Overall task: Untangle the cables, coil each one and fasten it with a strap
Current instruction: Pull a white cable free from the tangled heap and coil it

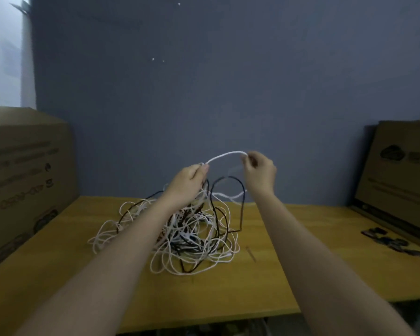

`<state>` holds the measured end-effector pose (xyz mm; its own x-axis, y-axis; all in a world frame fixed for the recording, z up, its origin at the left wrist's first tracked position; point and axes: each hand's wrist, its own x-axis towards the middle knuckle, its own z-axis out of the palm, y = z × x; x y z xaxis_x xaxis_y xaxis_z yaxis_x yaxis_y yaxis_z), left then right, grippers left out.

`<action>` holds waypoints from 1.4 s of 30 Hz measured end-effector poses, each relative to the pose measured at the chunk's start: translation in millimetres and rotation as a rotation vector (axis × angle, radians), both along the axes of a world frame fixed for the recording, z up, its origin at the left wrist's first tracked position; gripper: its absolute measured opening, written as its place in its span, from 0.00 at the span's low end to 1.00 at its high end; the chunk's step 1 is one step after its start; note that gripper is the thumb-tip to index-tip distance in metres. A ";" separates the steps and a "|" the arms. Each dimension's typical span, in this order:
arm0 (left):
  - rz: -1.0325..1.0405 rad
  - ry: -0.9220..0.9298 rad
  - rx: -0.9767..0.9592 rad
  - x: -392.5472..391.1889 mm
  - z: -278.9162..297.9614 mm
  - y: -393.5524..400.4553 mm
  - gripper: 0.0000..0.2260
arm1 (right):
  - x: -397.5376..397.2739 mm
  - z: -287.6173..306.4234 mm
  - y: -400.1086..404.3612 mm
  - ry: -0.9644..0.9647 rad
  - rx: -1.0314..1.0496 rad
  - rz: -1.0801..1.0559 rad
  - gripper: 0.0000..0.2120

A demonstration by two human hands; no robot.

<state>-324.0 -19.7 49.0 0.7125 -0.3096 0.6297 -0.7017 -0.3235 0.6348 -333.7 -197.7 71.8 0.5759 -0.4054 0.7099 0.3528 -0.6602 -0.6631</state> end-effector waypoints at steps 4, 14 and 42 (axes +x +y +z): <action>-0.021 -0.004 -0.107 21.1 12.5 4.0 0.18 | 40.9 -34.5 -19.6 0.287 -0.154 -0.033 0.13; 0.220 0.168 0.296 122.2 -41.9 -7.4 0.21 | 144.4 -75.1 -33.8 0.805 -0.593 0.039 0.15; 0.378 0.203 0.401 250.2 5.7 24.4 0.20 | 209.7 13.9 -38.3 0.631 -0.382 0.147 0.15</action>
<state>-73.8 4.7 54.7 0.9137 -0.1966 0.3556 -0.3684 -0.7702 0.5207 -124.0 -235.9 85.7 0.9491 -0.0848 0.3032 0.0837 -0.8605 -0.5025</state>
